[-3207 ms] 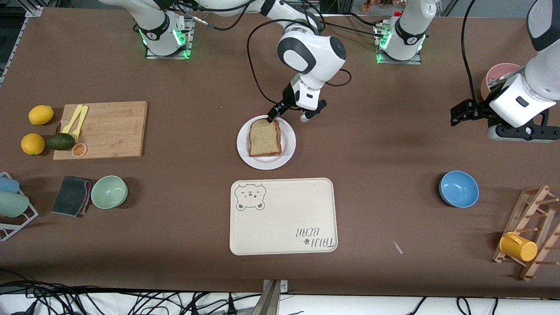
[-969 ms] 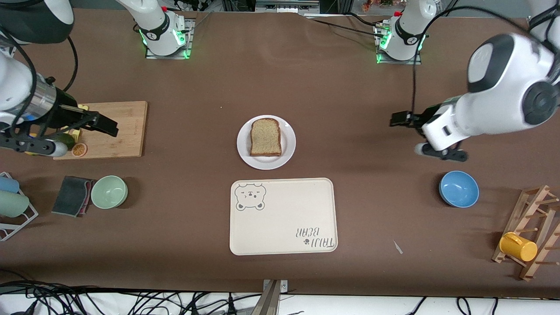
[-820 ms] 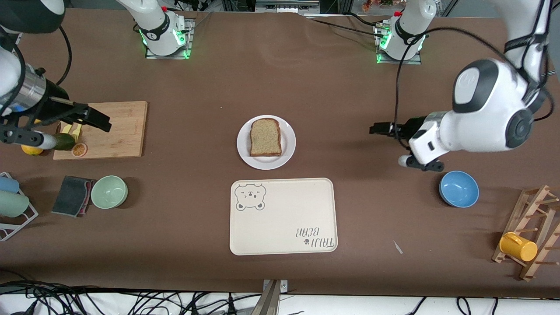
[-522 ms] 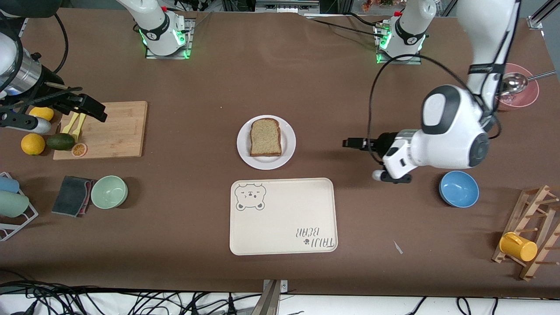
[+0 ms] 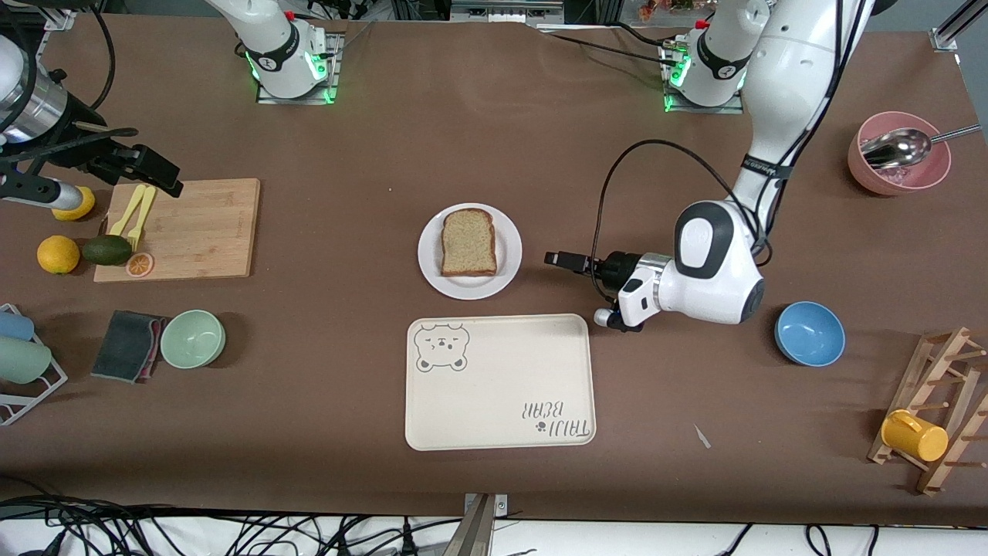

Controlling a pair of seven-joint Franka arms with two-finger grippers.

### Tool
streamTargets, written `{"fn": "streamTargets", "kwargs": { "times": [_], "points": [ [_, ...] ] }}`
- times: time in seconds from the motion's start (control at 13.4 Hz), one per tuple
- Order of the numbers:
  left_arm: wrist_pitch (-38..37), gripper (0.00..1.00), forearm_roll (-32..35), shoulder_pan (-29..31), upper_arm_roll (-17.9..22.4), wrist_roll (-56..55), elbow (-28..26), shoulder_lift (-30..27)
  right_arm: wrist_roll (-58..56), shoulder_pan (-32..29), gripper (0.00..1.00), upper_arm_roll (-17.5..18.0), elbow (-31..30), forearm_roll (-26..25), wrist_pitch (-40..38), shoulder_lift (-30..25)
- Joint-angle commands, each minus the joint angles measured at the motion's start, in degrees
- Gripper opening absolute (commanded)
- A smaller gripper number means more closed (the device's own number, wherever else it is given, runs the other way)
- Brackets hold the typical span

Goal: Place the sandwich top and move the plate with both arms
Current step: 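Reach the left gripper to the white plate rim and grasp it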

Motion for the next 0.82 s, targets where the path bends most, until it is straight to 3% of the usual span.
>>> {"fn": "streamTargets", "kwargs": {
  "times": [0.0, 0.37, 0.75],
  "points": [
    [3.9, 0.78, -5.0, -2.1, 0.3, 6.5, -2.3, 0.9, -1.6, -1.3, 1.00, 0.5, -1.9, 1.3, 1.3, -0.7],
    [4.8, 0.65, -6.0, -4.3, 0.3, 16.5, -5.0, 2.6, -4.8, -1.5, 1.00, 0.3, -1.7, 1.8, 4.9, -0.5],
    [7.1, 0.63, -17.7, -6.0, 0.3, 27.4, -8.4, 4.6, -5.1, -1.4, 1.00, -0.4, -1.0, 0.2, 3.5, -0.4]
  ]
}}
